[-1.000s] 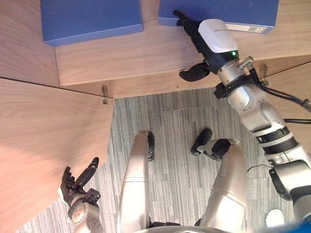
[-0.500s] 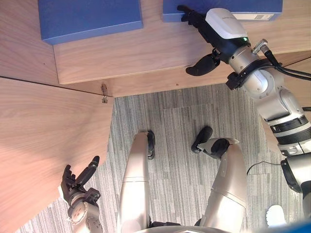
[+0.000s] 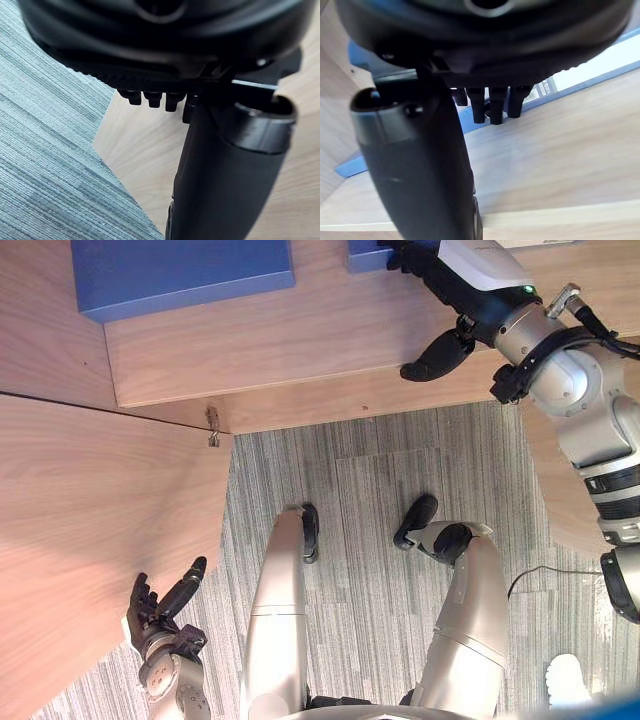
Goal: Walk over to the cabinet, pick up the folder, carry it to the office cabinet, place the folder inside the office cabinet, then close the office cabinet door
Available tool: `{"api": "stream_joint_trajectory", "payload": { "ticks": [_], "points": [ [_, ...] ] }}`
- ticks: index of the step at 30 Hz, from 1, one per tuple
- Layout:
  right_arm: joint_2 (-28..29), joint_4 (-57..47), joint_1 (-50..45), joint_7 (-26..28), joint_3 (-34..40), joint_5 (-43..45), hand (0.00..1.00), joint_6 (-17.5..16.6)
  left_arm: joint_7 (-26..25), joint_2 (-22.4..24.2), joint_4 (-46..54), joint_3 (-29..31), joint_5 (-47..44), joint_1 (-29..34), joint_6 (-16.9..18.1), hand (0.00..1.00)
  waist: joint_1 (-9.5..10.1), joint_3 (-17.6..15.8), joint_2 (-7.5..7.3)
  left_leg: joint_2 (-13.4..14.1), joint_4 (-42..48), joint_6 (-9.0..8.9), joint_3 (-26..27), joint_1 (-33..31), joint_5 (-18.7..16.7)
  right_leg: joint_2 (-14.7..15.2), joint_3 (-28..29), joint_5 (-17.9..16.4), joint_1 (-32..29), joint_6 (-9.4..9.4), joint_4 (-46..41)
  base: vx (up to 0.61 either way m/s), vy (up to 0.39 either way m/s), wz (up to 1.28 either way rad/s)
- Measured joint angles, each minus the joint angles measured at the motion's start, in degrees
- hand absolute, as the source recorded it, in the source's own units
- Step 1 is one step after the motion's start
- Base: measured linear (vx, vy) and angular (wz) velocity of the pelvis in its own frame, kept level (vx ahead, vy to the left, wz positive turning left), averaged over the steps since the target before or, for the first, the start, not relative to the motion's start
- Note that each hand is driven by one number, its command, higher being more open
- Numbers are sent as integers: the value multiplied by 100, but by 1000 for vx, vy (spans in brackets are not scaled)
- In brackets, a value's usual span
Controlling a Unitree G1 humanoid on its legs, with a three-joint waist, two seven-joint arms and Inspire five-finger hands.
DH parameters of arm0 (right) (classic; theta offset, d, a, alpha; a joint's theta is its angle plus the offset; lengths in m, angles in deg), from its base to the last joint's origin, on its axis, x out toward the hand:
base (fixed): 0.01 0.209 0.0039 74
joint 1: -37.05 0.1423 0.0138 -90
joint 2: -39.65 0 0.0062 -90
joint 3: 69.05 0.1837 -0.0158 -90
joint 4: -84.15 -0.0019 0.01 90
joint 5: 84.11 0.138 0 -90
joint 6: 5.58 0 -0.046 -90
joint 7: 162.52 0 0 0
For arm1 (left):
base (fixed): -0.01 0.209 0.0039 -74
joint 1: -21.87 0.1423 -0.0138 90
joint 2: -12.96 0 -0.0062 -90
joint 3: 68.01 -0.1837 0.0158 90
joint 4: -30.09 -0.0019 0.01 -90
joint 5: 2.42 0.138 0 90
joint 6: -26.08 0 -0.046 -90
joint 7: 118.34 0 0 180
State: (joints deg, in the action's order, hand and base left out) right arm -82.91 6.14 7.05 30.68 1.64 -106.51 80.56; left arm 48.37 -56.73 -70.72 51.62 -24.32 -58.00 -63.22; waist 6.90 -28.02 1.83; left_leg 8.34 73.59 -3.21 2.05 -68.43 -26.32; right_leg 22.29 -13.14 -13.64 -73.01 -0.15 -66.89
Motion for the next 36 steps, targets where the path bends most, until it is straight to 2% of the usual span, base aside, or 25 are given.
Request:
{"api": "stream_joint_trajectory", "payload": {
  "ticks": [6,12,17,18,23,26,29,31,33,34,36],
  "points": [
    [-47,-76,-135,-9,-94,-4,100,41,17,0,-50,-31,-9,-61,-1,100,-15,-3,-20,-8,-230,42,63,65,144,-30,-28,179,80,2,282,-15,72,-2],
    [-155,-841,-1024,24,-338,-188,100,382,31,-9,-293,-129,-13,-72,-2,100,-40,-9,-93,79,-558,72,209,494,175,-155,-74,331,486,-33,724,23,85,-14],
    [-369,-1134,-1404,257,-620,242,100,457,130,-6,-300,-125,-15,-126,31,100,-70,1,-156,142,-864,69,299,985,175,-244,-125,366,942,-36,1030,46,69,-11],
    [-368,-1156,-1506,354,-700,258,100,459,143,-6,-312,-124,-15,-130,34,100,-58,24,-203,171,-1027,68,386,1202,175,-274,-134,405,1099,-2,1191,58,64,-19],
    [-380,-1183,-1919,802,-972,269,100,463,147,-3,-356,-83,-92,-128,31,100,-39,96,-258,240,-1570,57,578,2015,185,-378,-265,565,1855,35,1771,112,99,-21],
    [-385,-1112,-2278,1062,-1156,231,100,475,194,11,-533,80,-122,-127,29,100,-43,313,-314,253,-1971,49,697,2569,199,-439,-351,607,2354,2,2139,124,64,-12],
    [-318,-1025,-2741,1084,-1135,221,100,489,206,24,-688,188,-123,-129,30,100,-62,465,-331,215,-2437,-1,746,3148,292,-476,-476,634,2916,-40,2504,135,36,0],
    [-105,-948,-3349,1022,-997,151,100,492,207,35,-814,287,-122,-125,33,100,-43,742,-358,179,-2951,-50,781,3620,443,-524,-613,666,3368,-77,2885,154,-10,6],
    [354,-824,-4024,938,-722,-45,100,477,201,42,-989,348,-118,-121,54,100,-44,1011,-380,178,-3461,-125,784,4075,601,-634,-741,701,3818,-78,3276,192,-65,8],
    [906,-430,-4702,851,-438,-81,100,361,213,35,-1292,304,-86,-119,92,100,-61,1363,-412,170,-4090,-197,779,4522,844,-767,-882,781,4239,-91,3766,209,-91,12],
    [1301,54,-5028,800,-250,-132,100,260,252,2,-1568,173,61,-119,143,100,-106,1523,-401,183,-4485,-243,745,4819,1033,-893,-995,868,4584,-83,4140,181,-101,15]
  ]
}}
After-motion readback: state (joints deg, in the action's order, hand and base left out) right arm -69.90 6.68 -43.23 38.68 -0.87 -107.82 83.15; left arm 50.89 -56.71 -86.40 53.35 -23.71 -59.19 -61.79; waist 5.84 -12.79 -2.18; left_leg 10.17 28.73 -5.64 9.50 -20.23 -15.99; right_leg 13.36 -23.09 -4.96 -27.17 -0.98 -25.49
